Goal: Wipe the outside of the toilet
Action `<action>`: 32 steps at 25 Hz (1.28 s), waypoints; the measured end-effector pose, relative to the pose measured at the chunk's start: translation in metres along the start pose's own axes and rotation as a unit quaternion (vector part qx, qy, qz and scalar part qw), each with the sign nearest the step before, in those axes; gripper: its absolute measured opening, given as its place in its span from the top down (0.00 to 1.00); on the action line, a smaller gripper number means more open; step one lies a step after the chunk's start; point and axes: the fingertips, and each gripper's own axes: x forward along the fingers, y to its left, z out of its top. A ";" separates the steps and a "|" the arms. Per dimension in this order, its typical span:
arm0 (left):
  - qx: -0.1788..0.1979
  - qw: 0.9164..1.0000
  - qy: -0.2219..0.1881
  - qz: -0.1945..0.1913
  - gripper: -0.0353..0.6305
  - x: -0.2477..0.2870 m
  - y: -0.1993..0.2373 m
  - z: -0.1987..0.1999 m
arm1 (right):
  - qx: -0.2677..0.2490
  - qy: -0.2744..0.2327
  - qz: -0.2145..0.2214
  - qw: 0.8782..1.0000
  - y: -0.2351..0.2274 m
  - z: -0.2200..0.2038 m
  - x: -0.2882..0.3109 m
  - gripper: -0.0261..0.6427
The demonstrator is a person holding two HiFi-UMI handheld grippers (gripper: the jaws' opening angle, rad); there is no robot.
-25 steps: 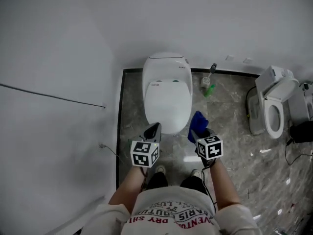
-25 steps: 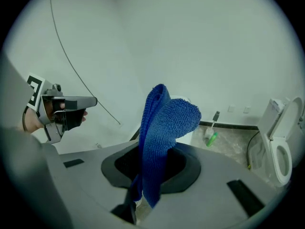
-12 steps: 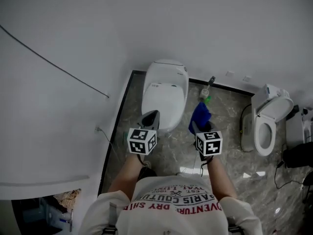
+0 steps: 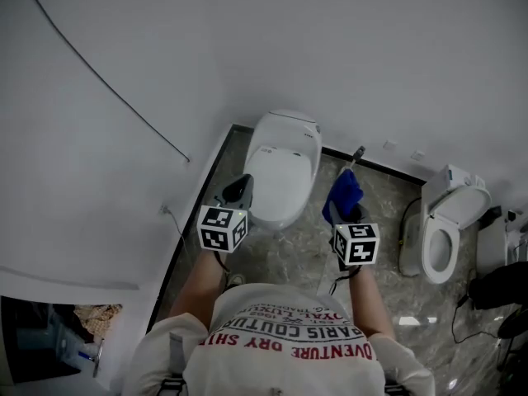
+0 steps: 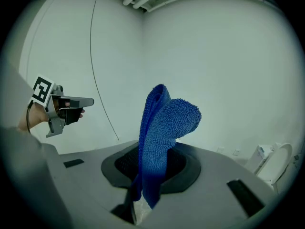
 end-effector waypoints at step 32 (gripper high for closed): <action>0.017 1.000 -0.002 -0.024 0.94 0.013 0.009 0.009 | -0.008 0.002 0.000 1.000 0.013 0.017 0.025 0.85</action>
